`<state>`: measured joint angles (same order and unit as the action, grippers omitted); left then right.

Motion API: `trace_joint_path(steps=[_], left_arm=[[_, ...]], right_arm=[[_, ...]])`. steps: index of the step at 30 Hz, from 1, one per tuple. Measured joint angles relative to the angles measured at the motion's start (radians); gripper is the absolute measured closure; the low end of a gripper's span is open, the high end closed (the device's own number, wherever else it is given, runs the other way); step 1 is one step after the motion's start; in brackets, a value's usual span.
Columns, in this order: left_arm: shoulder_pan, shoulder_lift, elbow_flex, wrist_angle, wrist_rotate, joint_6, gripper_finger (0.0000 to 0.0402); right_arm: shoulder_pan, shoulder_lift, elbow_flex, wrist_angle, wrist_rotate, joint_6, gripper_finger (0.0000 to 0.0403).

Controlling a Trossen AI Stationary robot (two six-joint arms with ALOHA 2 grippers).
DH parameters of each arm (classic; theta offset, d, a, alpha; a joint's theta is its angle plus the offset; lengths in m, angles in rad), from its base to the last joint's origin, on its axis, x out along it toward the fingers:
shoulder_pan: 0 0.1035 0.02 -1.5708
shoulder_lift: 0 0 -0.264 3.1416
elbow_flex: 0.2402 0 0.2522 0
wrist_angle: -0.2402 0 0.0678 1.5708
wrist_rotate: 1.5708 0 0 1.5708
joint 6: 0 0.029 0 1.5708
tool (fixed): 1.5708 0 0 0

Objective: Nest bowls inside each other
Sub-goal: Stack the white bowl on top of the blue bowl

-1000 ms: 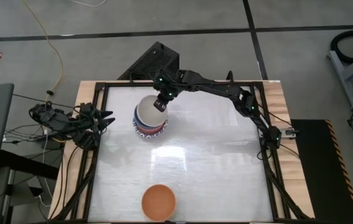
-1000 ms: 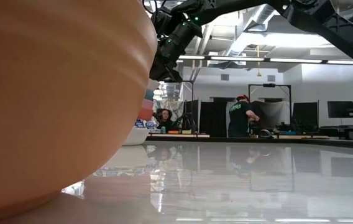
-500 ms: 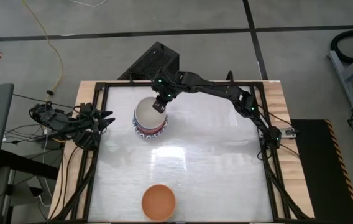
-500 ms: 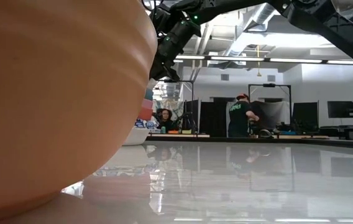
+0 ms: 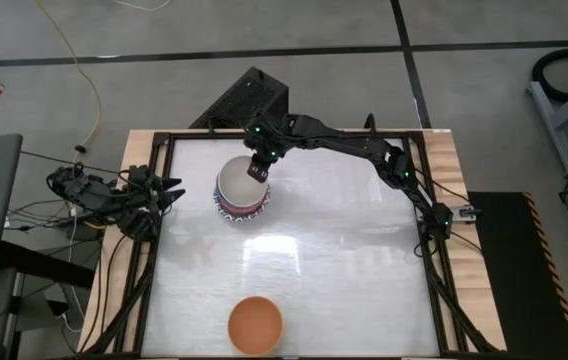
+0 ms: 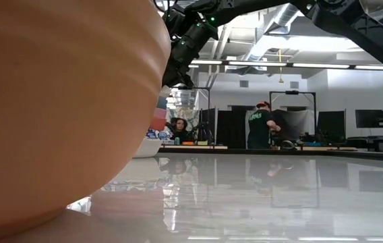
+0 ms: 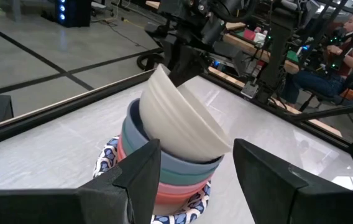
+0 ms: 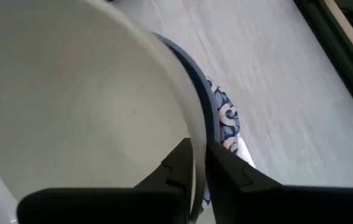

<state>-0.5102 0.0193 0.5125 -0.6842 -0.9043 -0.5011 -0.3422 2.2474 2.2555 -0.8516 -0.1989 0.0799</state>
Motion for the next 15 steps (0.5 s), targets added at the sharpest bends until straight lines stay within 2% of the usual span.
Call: trace_joint_path(steps=[11, 15], left_arm=[[0.0, 0.0, 0.0, -0.001, 0.0, 0.0, 0.021], [0.0, 0.0, 0.0, -0.01, 0.001, -0.001, 0.021]], right_arm=[[0.002, 0.0, 0.0, 0.007, 0.022, -0.013, 0.0247], [0.002, -0.001, 0.0, 0.024, 0.04, -0.003, 0.0229]])
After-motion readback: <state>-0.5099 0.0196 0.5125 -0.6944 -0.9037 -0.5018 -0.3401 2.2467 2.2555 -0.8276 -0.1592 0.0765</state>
